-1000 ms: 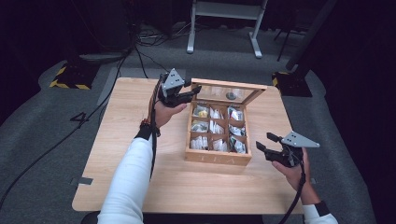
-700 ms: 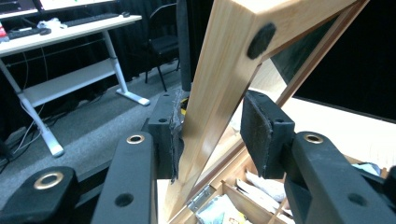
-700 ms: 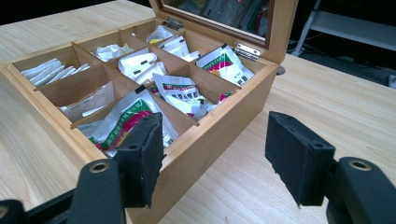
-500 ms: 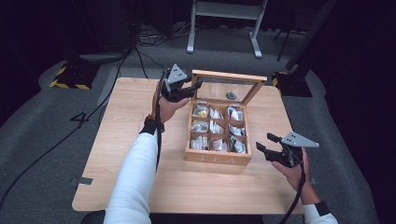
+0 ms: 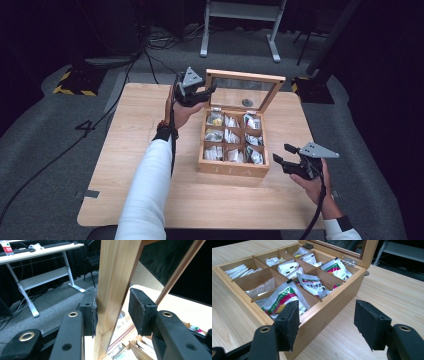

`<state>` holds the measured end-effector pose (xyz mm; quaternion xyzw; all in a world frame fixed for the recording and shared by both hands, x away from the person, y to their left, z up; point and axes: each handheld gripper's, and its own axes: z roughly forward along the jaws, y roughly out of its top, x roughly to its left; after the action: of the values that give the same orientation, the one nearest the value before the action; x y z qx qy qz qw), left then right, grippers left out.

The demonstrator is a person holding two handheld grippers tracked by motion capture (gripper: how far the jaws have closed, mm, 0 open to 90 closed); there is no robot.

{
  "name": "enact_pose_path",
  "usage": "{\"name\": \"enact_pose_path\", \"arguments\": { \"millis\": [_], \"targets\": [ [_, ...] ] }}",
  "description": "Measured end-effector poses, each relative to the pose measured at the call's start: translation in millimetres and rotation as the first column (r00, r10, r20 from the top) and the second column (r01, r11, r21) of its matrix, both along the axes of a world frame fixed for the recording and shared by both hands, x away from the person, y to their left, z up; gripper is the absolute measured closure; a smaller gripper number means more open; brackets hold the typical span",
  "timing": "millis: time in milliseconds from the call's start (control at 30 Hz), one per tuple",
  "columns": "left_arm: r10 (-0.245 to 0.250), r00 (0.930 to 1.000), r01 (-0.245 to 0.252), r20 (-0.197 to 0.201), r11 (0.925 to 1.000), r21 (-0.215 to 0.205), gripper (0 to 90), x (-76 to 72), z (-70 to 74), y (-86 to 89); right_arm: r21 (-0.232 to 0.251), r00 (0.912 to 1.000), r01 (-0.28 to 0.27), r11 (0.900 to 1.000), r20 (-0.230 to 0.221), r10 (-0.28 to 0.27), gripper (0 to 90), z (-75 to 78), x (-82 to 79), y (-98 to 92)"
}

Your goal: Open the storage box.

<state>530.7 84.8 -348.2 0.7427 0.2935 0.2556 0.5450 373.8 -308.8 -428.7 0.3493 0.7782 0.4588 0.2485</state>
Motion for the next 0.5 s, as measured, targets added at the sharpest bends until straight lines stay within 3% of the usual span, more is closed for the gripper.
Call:
{"name": "enact_pose_path", "arguments": {
  "millis": [333,500],
  "targets": [
    [0.029,0.9995,-0.029,-0.015,0.9994,0.017,58.9,6.9,-1.1,-4.1,-0.014,0.9999,-0.009,1.000,-0.006,0.009,37.0,-1.9,0.4,1.3],
    [0.037,0.9987,-0.034,-0.035,0.9977,0.058,59.0,14.3,-7.0,-6.0,-0.016,0.9999,-0.008,1.000,-0.012,0.008,36.8,-3.3,1.0,1.4]
  ]
}}
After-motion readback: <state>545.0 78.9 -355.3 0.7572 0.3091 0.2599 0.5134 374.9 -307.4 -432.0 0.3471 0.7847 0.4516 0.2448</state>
